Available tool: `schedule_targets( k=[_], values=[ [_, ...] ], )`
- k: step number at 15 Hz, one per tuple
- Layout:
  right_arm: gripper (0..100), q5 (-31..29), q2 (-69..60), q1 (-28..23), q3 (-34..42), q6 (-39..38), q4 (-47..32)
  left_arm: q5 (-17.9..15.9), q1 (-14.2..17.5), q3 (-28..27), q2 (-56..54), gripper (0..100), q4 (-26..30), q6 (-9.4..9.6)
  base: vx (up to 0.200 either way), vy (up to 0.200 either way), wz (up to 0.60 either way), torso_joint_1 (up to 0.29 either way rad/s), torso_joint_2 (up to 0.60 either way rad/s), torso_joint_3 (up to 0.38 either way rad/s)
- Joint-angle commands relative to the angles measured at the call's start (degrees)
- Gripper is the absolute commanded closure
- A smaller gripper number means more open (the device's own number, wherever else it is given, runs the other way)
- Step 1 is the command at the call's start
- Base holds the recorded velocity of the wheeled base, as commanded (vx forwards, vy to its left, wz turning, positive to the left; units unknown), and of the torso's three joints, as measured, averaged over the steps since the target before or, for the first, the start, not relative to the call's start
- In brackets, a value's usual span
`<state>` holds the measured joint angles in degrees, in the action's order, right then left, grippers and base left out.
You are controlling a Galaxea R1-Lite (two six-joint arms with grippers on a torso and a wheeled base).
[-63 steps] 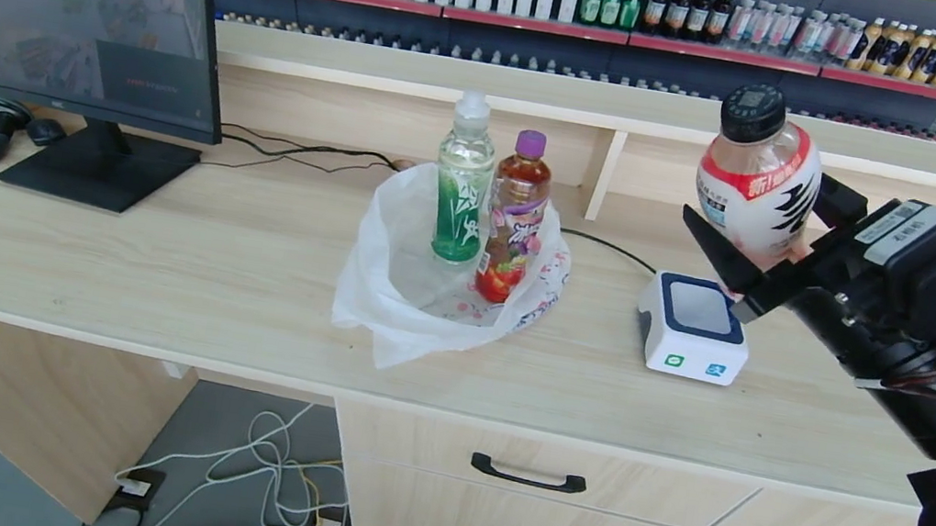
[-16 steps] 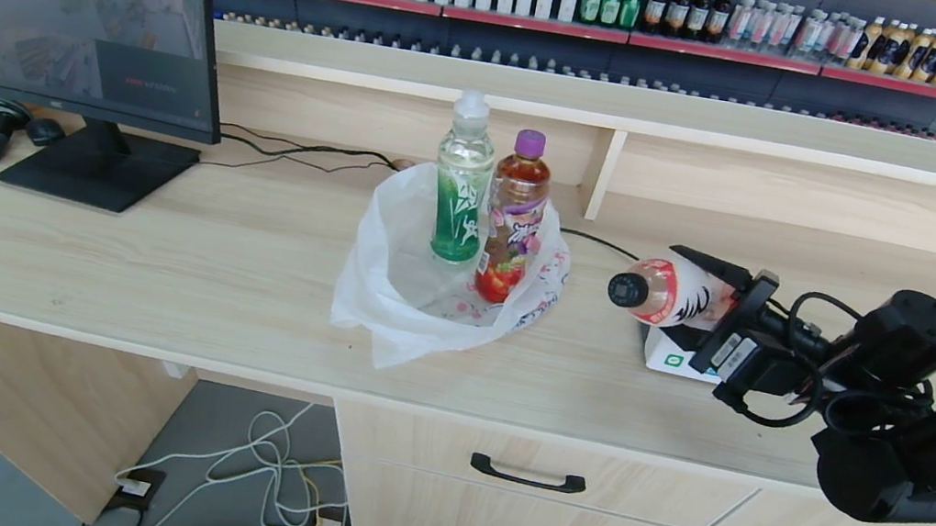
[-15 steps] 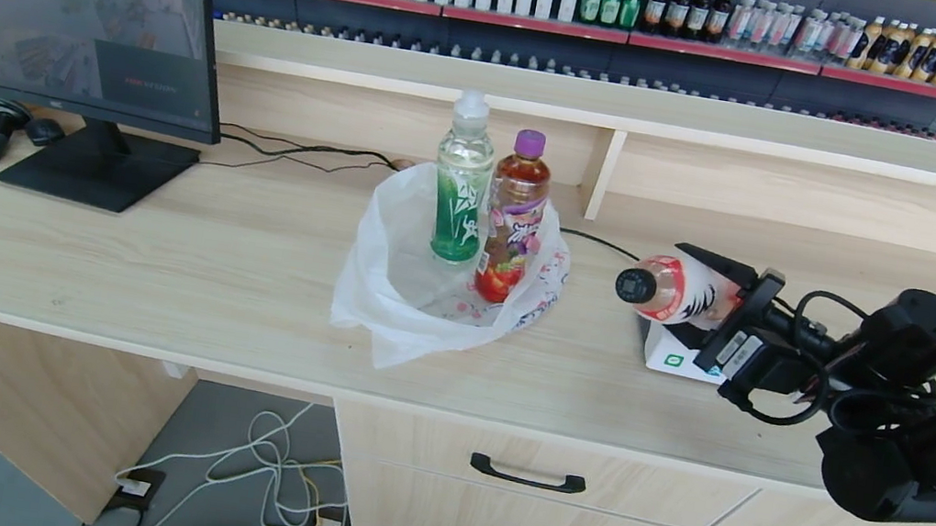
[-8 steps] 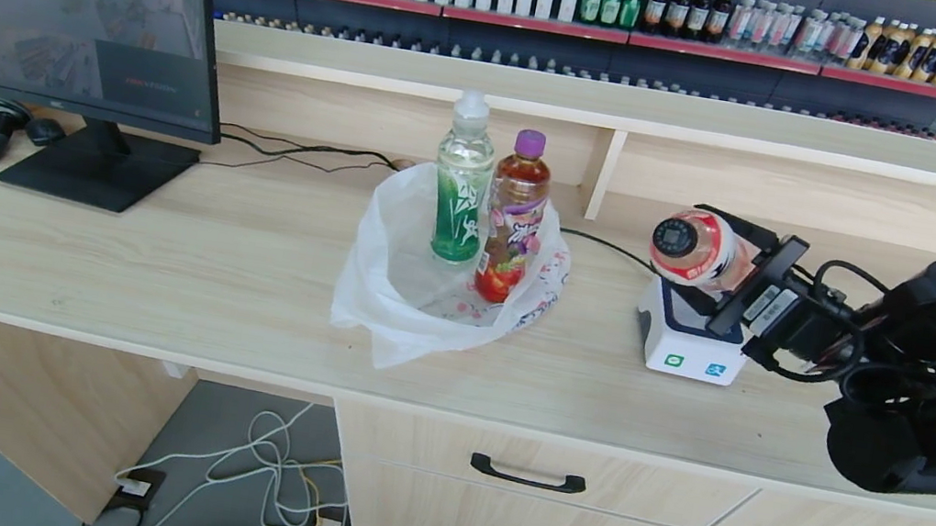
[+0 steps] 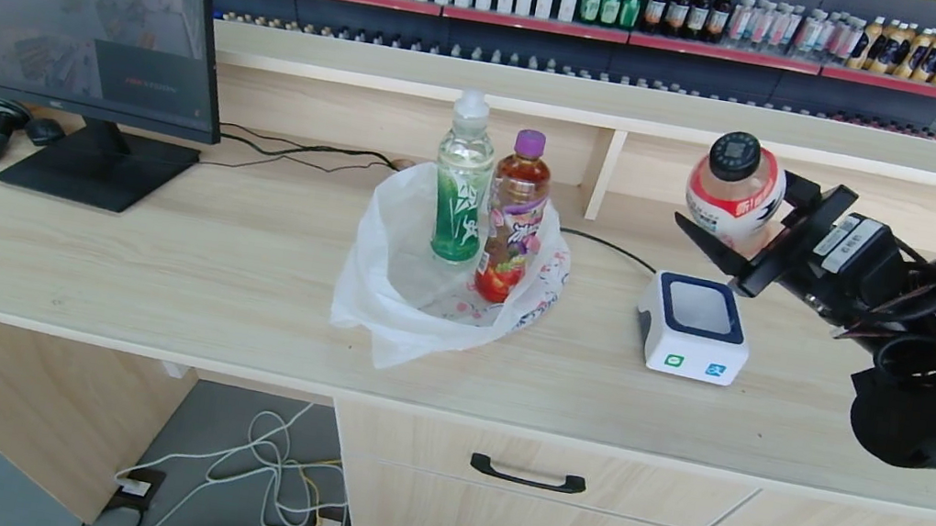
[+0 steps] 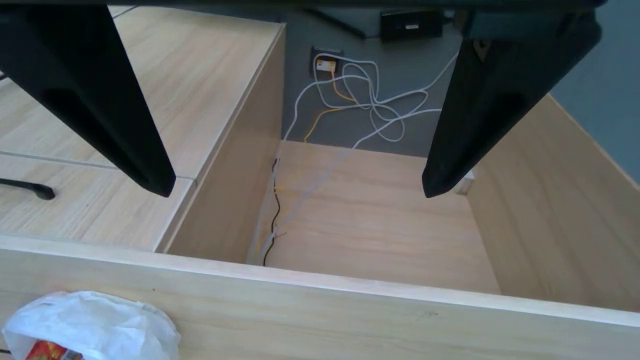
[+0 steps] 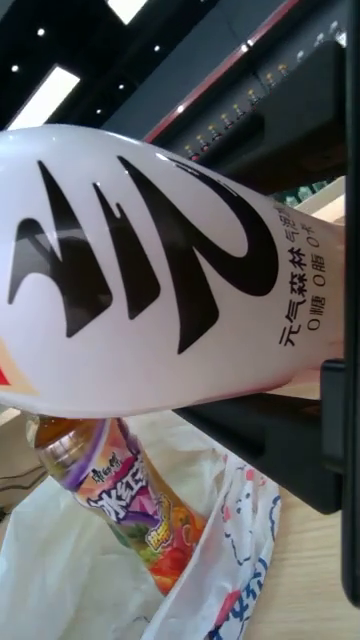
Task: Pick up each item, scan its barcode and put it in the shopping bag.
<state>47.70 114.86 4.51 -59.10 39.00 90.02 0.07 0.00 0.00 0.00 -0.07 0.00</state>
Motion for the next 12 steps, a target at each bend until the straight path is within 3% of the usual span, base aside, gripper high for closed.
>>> schedule_targets(
  k=[1,5,9,12],
  values=[
    [100,0.0,-2.8,0.0,2.6,-2.0,0.0,-0.1,0.0,0.0,0.0,0,0.0,0.00,0.000,0.000,0.00,0.000,0.00,0.000],
    [100,-0.4,-7.5,1.0,8.4,-6.7,0.0,0.0,0.0,0.0,0.0,0,0.0,0.00,0.000,0.000,0.00,0.000,0.00,0.000],
    [100,-2.0,-12.6,-0.9,18.9,-8.9,0.0,0.0,0.0,0.0,0.0,0,0.0,0.00,0.000,0.000,0.00,0.000,0.00,0.000],
    [100,-2.0,-14.3,-3.0,19.1,-11.0,0.0,-0.1,0.0,0.0,0.1,0,0.0,0.00,0.000,0.000,0.00,0.000,0.00,0.000]
  ],
)
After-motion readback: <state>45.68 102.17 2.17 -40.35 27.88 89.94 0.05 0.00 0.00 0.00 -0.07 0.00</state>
